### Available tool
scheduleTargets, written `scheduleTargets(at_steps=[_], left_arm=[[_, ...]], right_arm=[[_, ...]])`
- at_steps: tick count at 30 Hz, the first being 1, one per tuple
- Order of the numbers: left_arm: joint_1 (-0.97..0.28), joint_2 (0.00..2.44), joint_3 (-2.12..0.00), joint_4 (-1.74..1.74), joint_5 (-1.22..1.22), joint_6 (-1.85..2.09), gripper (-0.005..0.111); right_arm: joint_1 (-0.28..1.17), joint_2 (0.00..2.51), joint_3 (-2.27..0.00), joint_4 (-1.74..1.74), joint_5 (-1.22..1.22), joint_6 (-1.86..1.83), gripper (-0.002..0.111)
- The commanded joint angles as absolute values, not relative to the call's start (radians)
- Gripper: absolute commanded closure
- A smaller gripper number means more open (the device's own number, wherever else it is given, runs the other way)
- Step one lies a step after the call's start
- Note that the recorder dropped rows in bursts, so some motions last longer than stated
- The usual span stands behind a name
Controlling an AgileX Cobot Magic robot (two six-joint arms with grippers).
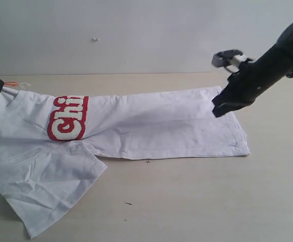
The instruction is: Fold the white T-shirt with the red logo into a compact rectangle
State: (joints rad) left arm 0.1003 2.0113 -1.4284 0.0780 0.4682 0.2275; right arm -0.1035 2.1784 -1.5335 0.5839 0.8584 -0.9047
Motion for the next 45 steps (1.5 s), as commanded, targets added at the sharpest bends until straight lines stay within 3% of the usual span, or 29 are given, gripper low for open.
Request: scheduleTargets(at_steps=[1, 18, 24, 38, 45], left_arm=[[0.096, 2.001, -1.433, 0.063, 0.484, 0.228, 0.03], [0.111, 1.953, -1.433, -0.251, 0.572, 0.476, 0.03], [0.164, 1.948, -1.433, -0.277, 0.617, 0.478, 0.03], [0.21, 1.931, -1.433, -0.777, 0.566, 0.745, 0.03], [0.195, 1.931, -1.433, -0.784, 0.732, 1.001, 0.03]], right_arm=[[-0.021, 2.228, -1.533, 0.382, 0.81, -0.764, 0.108], [-0.013, 2.281, -1.533, 0.02, 0.843, -0.548, 0.108], [-0.013, 2.281, -1.533, 0.016, 0.861, -0.545, 0.108], [-0.013, 2.281, -1.533, 0.016, 0.866, -0.545, 0.108], [-0.013, 2.266, -1.548, 0.007, 0.859, -0.555, 0.108]])
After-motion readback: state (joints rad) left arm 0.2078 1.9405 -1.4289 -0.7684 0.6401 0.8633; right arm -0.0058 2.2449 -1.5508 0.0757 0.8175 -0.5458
